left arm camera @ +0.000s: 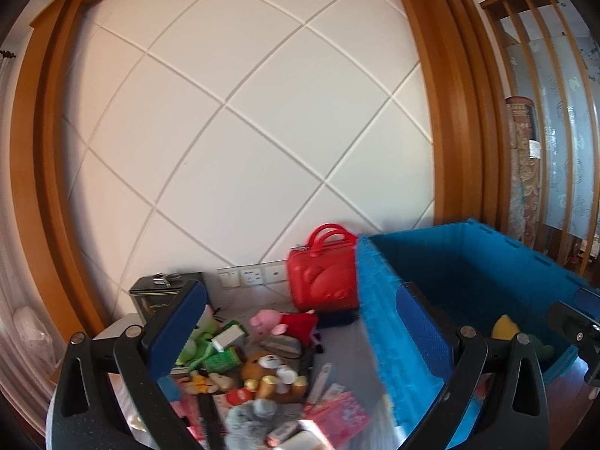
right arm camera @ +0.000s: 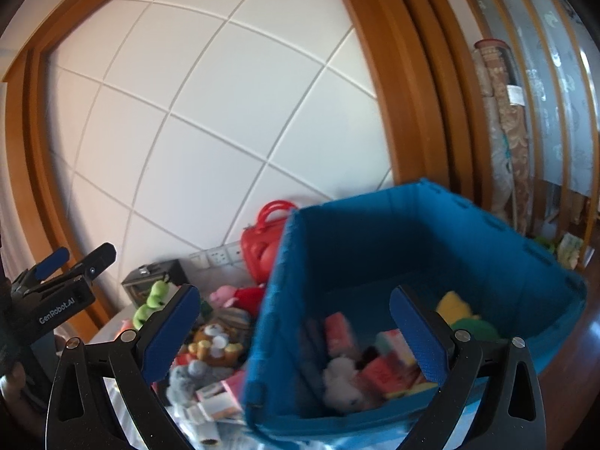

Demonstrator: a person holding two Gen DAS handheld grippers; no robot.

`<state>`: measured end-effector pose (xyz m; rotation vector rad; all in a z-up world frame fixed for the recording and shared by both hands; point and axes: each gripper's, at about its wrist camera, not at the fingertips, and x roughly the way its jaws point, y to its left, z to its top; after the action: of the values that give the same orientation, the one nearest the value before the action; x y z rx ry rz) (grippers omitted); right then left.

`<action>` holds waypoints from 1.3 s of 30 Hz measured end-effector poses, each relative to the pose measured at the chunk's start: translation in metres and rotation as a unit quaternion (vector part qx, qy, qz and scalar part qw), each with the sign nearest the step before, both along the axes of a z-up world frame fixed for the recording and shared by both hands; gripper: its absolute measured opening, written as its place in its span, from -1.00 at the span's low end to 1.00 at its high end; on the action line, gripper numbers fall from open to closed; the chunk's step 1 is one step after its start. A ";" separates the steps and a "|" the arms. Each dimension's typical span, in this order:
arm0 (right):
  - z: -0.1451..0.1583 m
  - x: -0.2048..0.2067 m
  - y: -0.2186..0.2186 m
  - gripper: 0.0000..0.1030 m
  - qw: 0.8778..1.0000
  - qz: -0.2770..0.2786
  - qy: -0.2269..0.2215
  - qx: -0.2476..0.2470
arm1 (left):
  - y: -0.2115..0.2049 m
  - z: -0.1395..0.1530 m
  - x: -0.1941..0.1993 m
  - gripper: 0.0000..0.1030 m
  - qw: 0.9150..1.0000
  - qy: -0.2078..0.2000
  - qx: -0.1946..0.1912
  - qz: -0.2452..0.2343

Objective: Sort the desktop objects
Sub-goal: 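Hold both open grippers above the crate, then pull them back, then move both grippers down to the plush toys on the table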

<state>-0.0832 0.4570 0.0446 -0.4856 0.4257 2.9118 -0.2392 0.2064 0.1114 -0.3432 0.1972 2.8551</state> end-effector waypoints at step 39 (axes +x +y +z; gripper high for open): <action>-0.123 -0.170 -0.237 0.99 0.973 0.159 -0.166 0.020 | -0.315 -0.169 -0.111 0.99 0.981 -0.125 -0.096 0.113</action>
<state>-0.2532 0.2200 -0.0779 -1.1052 0.2602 3.0375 -0.3501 -0.1087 -0.0580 -0.8054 0.4089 2.9822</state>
